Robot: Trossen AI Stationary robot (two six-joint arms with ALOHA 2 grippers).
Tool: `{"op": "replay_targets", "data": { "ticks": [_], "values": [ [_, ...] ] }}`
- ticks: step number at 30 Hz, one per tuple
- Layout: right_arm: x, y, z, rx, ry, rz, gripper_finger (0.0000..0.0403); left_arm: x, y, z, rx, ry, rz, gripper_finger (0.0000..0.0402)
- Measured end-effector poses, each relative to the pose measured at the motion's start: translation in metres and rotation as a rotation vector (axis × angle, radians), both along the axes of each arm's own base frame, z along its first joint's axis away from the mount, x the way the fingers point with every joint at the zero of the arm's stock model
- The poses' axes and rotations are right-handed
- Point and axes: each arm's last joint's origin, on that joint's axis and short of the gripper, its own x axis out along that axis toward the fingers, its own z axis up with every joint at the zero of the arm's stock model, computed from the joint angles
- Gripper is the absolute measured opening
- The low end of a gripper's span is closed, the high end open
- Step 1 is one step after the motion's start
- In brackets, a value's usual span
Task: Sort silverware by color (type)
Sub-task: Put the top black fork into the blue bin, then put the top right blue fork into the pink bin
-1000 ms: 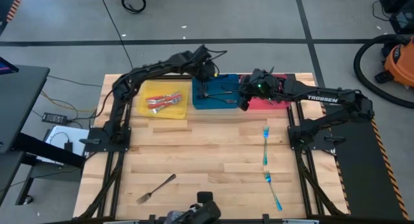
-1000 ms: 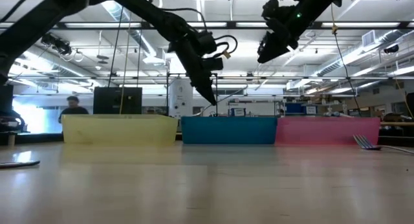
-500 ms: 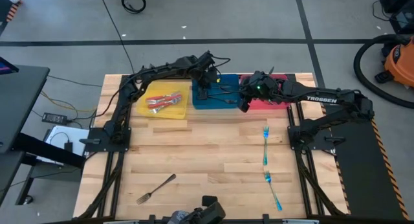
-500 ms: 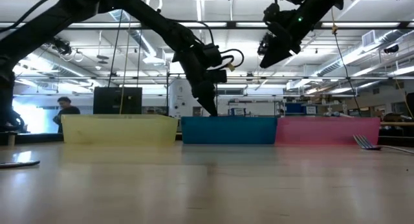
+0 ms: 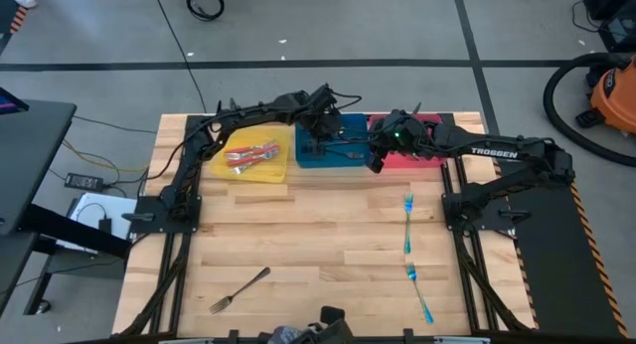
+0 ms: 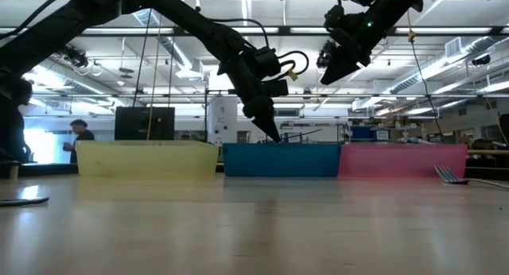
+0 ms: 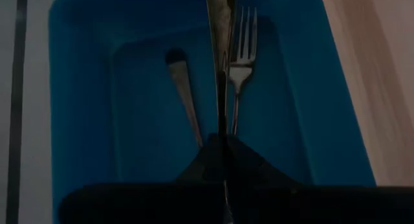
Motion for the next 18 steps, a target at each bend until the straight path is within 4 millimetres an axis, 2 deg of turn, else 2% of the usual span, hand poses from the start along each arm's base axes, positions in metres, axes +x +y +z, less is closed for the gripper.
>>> {"op": "replay_targets", "data": {
  "ticks": [6, 18],
  "values": [
    [-0.0005, 0.0012, -0.0014, 0.048, -0.009, 0.004, 0.0121, 0.0003, 0.0, 0.0, 0.007, -0.001, -0.008, 0.0005],
    [0.0005, 0.0063, -0.0026, 0.094, -0.016, 0.019, 0.0121, 0.0009, -0.0012, -0.0001, 0.007, -0.001, -0.01, 0.0064]
  ]
}}
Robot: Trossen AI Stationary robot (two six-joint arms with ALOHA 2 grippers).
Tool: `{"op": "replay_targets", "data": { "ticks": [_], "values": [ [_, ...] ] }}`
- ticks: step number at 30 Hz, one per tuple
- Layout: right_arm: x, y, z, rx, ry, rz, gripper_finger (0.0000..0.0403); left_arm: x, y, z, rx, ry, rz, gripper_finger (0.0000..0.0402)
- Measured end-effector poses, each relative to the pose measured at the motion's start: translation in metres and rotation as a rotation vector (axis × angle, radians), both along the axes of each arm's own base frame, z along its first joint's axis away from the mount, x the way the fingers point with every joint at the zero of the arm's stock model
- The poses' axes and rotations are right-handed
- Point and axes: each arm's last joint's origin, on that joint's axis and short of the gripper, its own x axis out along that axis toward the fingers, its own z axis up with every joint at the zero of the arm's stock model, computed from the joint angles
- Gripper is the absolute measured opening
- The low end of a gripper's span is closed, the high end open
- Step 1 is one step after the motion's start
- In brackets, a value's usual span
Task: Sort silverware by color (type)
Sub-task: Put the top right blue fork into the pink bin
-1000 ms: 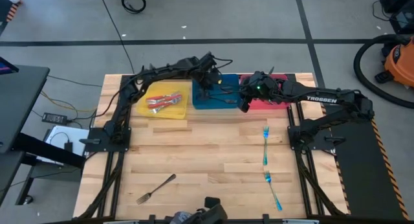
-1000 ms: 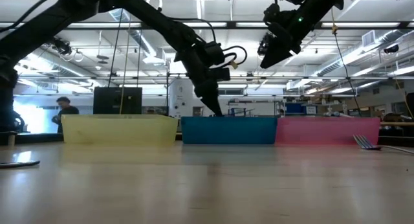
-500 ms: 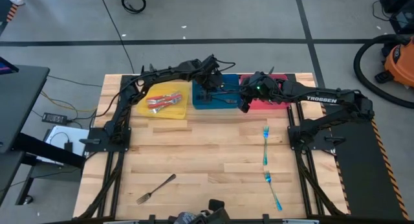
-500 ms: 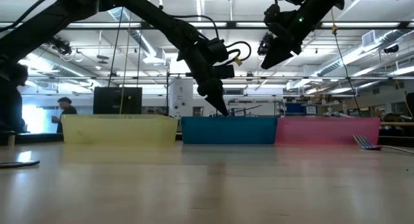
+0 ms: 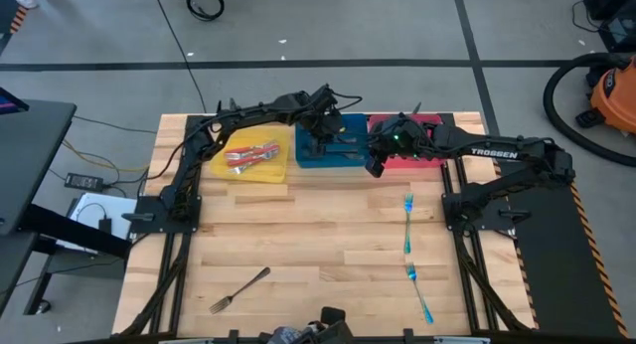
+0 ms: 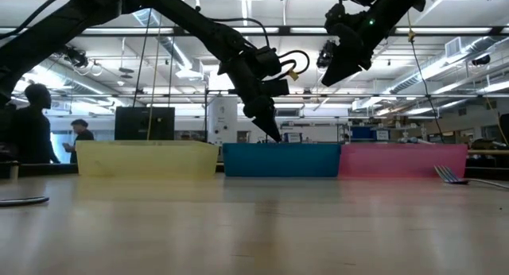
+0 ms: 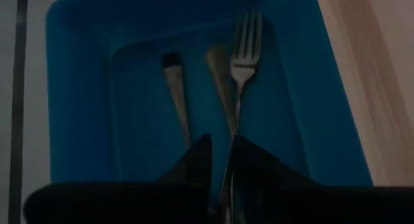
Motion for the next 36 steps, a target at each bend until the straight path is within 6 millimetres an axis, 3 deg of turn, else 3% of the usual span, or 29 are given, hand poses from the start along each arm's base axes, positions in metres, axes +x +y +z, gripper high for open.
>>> {"op": "replay_targets", "data": {
  "ticks": [7, 18, 27, 36],
  "values": [
    [0.0, 0.0, -0.001, 0.06, -0.031, -0.059, 0.0121, -0.001, -0.001, 0.002, -0.011, 0.006, 0.016, 0.0068],
    [-0.021, 0.013, -0.02, 0.44, 0.094, -0.376, 0.0122, -0.026, -0.015, 0.053, -0.003, 0.025, -0.02, 0.0068],
    [-0.041, 0.052, -0.037, 0.6, 0.302, -0.613, 0.0122, -0.039, -0.022, 0.079, 0.03, 0.004, -0.037, 0.0068],
    [-0.051, 0.102, -0.077, 0.723, 0.315, -0.755, 0.0122, -0.036, -0.038, 0.078, 0.005, 0.051, -0.071, 0.0068]
  ]
}}
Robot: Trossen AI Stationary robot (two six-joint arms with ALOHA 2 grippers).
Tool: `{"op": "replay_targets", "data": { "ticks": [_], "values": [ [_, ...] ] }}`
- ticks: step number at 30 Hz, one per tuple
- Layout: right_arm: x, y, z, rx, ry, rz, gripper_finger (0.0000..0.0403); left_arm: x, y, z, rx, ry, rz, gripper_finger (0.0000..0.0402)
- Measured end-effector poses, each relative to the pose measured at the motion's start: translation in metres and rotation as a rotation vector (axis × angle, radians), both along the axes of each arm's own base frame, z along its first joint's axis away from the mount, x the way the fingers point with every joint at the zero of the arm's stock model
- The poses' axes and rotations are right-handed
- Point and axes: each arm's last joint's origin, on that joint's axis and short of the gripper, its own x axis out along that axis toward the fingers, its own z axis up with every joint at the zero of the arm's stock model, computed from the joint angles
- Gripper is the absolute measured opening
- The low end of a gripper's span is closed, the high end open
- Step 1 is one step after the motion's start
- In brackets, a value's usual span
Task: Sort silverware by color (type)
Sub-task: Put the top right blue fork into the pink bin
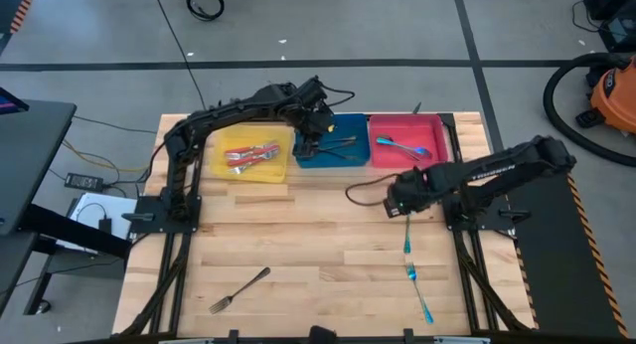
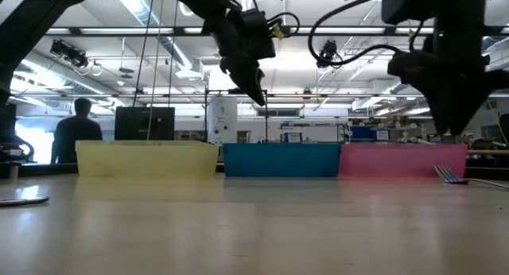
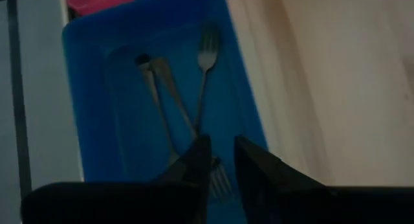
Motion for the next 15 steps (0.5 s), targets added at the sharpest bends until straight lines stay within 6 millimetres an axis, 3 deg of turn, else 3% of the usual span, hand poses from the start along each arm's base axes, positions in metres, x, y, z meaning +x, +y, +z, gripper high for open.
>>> {"op": "replay_targets", "data": {
  "ticks": [8, 15],
  "values": [
    [-0.01, 0.029, -0.027, -0.006, -0.007, -0.142, 0.0122, 0.008, -0.02, -0.001, -0.011, 0.019, -0.052, 0.0068],
    [-0.016, 0.034, -0.056, -0.007, 0.04, -0.197, 0.0121, 0.013, -0.033, -0.001, -0.011, 0.02, -0.082, 0.0068]
  ]
}}
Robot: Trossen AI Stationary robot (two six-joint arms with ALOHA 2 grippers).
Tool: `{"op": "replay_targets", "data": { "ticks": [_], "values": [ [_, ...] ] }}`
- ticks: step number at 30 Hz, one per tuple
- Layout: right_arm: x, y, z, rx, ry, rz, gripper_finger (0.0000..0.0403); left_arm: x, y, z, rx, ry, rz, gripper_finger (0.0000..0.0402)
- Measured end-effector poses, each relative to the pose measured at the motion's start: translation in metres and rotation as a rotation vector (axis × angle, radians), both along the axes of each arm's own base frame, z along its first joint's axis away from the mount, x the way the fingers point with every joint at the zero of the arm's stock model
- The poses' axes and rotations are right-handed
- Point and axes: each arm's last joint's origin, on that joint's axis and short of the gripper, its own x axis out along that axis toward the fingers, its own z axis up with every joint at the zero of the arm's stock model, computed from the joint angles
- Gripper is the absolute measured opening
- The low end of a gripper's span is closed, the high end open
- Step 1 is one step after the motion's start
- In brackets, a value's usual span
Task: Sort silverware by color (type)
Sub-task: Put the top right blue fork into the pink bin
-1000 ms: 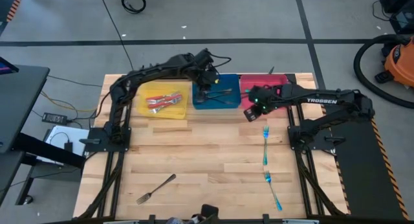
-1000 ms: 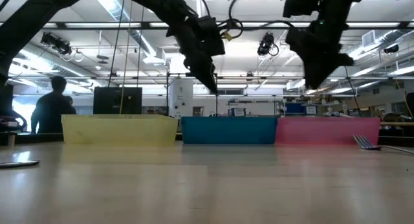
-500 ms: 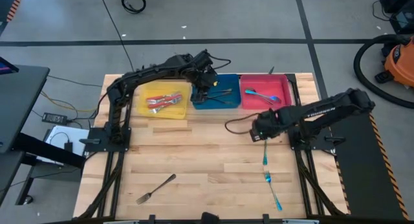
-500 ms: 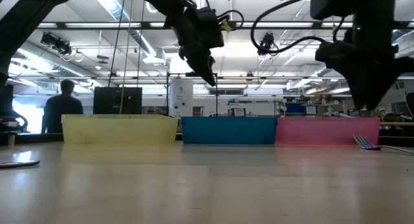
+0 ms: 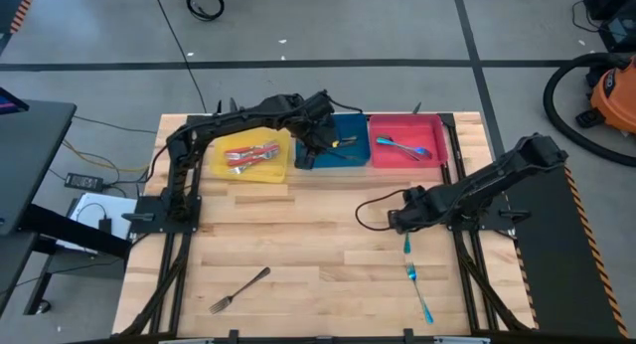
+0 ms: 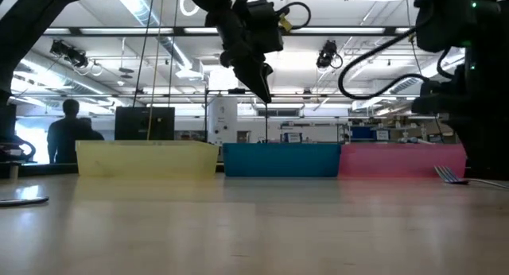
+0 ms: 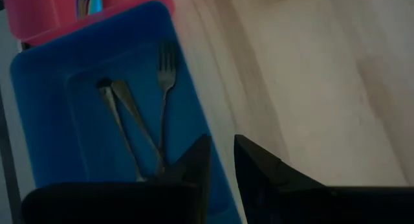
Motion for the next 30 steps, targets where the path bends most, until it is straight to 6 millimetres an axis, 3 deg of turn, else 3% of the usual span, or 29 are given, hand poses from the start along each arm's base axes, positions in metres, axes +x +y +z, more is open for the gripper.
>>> {"op": "replay_targets", "data": {
  "ticks": [15, 24, 30],
  "values": [
    [0.008, -0.011, -0.021, 0.011, 0.108, 0.033, 0.0116, 0.0, -0.005, -0.002, -0.01, 0.023, -0.01, 0.0068],
    [0.01, -0.015, -0.021, 0.015, 0.106, 0.086, 0.0018, -0.004, 0.003, -0.002, -0.008, 0.027, 0.005, 0.0068],
    [0.009, -0.015, -0.021, 0.015, 0.117, 0.125, 0.0019, -0.009, 0.011, -0.003, -0.015, 0.043, 0.025, 0.0068]
  ]
}}
